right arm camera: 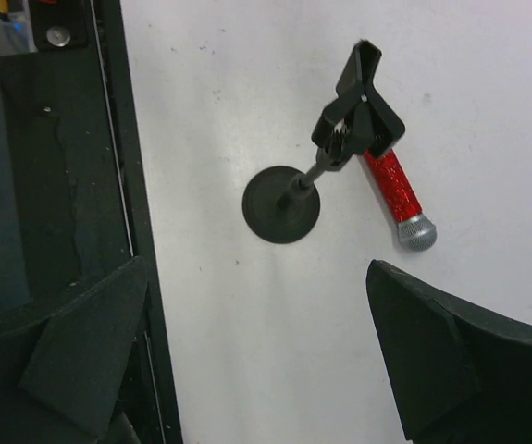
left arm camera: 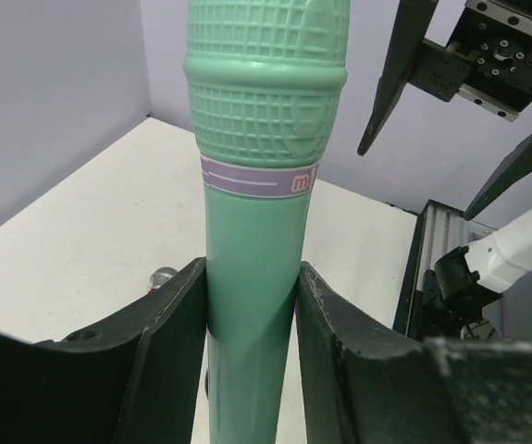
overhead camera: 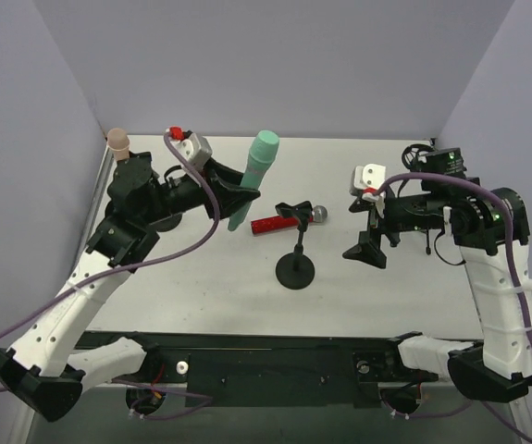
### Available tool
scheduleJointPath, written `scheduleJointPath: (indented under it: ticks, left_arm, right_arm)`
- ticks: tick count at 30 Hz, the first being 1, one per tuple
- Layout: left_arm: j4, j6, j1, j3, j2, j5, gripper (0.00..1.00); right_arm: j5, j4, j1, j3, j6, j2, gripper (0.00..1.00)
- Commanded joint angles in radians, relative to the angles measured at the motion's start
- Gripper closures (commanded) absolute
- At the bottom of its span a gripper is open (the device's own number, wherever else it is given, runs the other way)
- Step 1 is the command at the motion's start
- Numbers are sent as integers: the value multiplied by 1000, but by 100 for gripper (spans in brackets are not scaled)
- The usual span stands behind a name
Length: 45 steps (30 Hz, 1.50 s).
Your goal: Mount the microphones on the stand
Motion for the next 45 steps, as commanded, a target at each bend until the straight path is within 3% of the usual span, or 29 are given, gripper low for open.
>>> scheduleJointPath:
  ticks: [1, 5, 9, 12, 25, 27, 32, 36, 38, 39, 42, 44, 45]
  left_arm:
    - [7, -20, 28, 134, 109, 273, 100]
    - [44, -74, 28, 148, 136, 325, 100]
    - [221, -199, 19, 113, 155, 345, 100]
    - [256, -256, 1, 133, 187, 356, 100]
    - [231, -213, -114, 182, 262, 252, 100]
    - [228, -209, -128, 188, 271, 238, 100]
    - [210, -189, -133, 184, 262, 183, 100]
    - [205, -183, -131, 168, 255, 163, 100]
    - [205, -184, -131, 165, 253, 161, 100]
    - [205, -184, -133, 164, 255, 161, 100]
    - [207, -195, -133, 159, 252, 149, 100]
    - [211, -213, -130, 149, 245, 135, 84]
    - [229, -221, -130, 132, 236, 135, 70]
  right_arm:
    - [3, -62, 85, 162, 138, 122, 0]
    - [-41, 27, 119, 368, 354, 220, 1]
    - [-56, 168, 120, 463, 597, 298, 1]
    - [-81, 278, 122, 497, 751, 346, 1]
    - [-104, 472, 151, 474, 1020, 335, 1]
    - [-137, 507, 154, 442, 1051, 326, 5]
    - [-164, 566, 163, 343, 1080, 291, 25]
    - [-167, 586, 163, 306, 1086, 262, 28]
    - [-174, 595, 163, 299, 1089, 262, 40]
    - [-186, 601, 163, 296, 1092, 262, 52]
    - [-197, 615, 163, 293, 1099, 257, 68]
    - [-200, 618, 163, 290, 1097, 252, 75]
    - [-199, 619, 163, 292, 1094, 254, 78]
